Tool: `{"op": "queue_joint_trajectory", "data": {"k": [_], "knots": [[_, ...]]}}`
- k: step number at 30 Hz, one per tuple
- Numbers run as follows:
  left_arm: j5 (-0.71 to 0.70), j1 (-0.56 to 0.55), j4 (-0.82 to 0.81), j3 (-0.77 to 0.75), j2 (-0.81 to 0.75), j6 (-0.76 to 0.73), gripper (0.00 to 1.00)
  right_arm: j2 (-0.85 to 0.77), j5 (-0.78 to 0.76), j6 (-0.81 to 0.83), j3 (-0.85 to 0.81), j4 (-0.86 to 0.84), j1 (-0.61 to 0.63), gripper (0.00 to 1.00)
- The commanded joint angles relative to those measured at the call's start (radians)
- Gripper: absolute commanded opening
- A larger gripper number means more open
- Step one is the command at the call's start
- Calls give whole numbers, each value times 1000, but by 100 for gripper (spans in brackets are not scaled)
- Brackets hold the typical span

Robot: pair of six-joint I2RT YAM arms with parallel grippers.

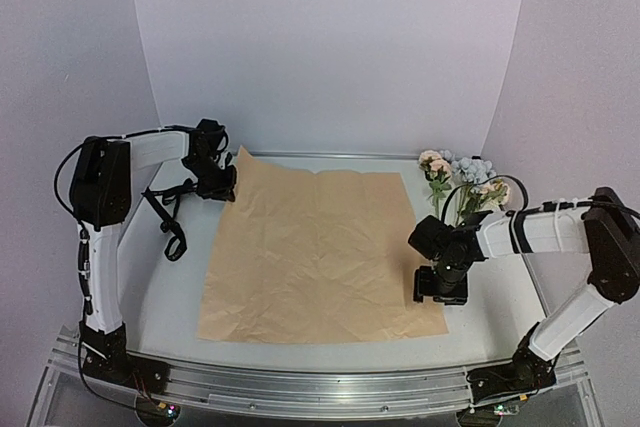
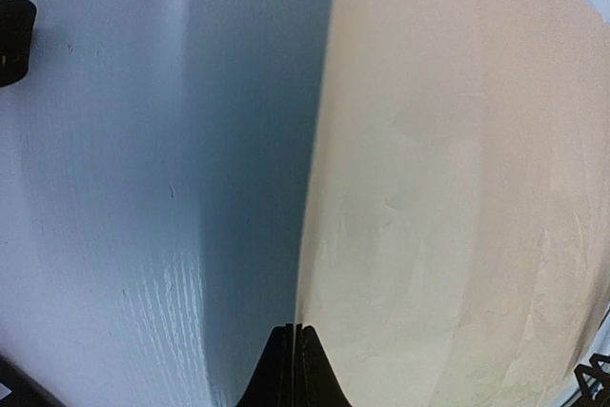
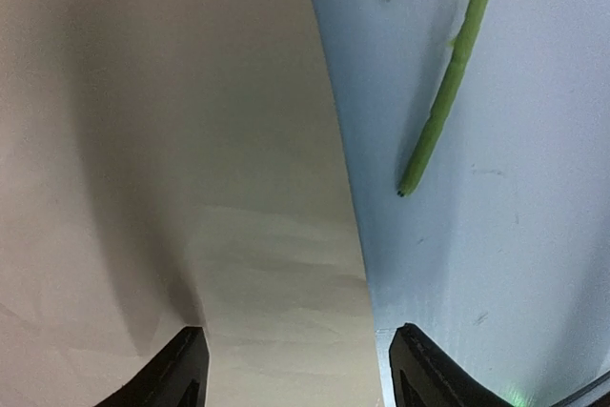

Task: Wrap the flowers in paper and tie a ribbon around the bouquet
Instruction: Adjust the flattened wrapping paper at the center of the board.

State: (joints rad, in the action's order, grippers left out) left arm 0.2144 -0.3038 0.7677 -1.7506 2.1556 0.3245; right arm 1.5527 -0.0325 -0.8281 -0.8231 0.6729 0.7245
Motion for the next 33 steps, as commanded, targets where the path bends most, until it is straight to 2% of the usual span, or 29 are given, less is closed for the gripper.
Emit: {"op": "queue_joint_trajectory", "data": {"k": [1,7,11,16,21,26,33], "knots": [[-14,6,28,-102,42,-30,0,32,-33,-79,-3,-24,95,61],[-5,5,37,-183,86,-34,0,84,-41,-155,-31,-8,206,52],[-10,5,57,-270,133,-53,1,121,-9,-170,-97,1,274,51],[52,5,9,-408,205,-72,3,250,88,-129,-313,4,339,51],[155,2,-83,-511,291,-73,6,372,147,-80,-567,29,345,51],[216,-2,-131,-596,353,-67,7,353,119,-6,-680,98,301,61],[302,-3,-244,-625,361,-68,13,190,215,103,-439,61,87,86]]}}
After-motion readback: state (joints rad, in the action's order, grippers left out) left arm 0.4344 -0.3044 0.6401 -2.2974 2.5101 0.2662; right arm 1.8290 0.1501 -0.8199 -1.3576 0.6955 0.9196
